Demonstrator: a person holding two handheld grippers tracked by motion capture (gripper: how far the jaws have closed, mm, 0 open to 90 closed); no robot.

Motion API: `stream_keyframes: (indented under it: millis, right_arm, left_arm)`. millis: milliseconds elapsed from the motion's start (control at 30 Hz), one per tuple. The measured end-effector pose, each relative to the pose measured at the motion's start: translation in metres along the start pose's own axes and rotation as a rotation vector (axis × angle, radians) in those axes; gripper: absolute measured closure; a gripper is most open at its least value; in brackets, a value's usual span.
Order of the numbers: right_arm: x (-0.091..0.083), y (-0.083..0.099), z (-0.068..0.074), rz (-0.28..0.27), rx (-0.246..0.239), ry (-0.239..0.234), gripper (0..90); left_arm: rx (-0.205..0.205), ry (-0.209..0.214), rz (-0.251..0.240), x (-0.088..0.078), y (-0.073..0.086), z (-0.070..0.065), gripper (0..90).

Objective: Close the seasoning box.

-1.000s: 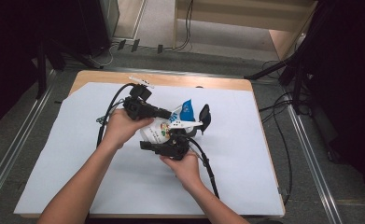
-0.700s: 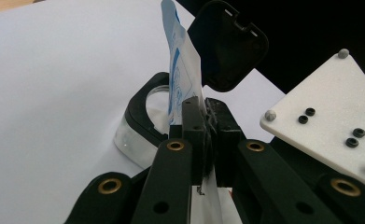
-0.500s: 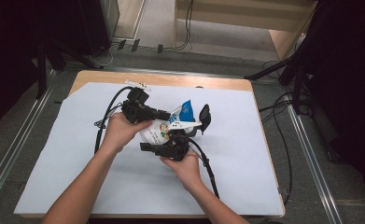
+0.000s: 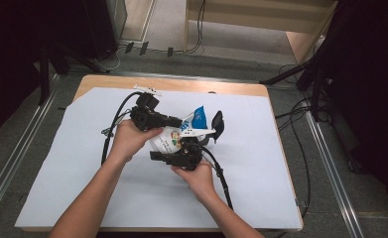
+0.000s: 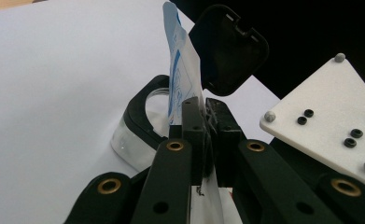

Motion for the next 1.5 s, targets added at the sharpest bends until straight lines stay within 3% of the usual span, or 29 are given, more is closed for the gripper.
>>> stream_keyframes:
  millis: [600, 1500]
  right_arm:
    - [-0.0017, -0.0013, 0.0017, -0.015, -0.004, -0.015, 70.1]
    - [-0.0031, -0.0006, 0.0005, -0.014, 0.008, -0.013, 70.0]
  left_arm:
    - [-0.008, 0.007, -0.027, -0.0044, 0.0008, -0.0017, 85.0]
    - [-0.008, -0.005, -0.024, -0.0018, 0.0009, -0.0025, 86.9]
Point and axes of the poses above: each handheld gripper's, and its own axes: x roughly forward along the jaws, y roughly out of its underside, z roughly to its left, the point moved 1 cm from there along x, roughly forward along the jaws, and after that the axes turned 13 degrees about -y, right-handed, at the moved point
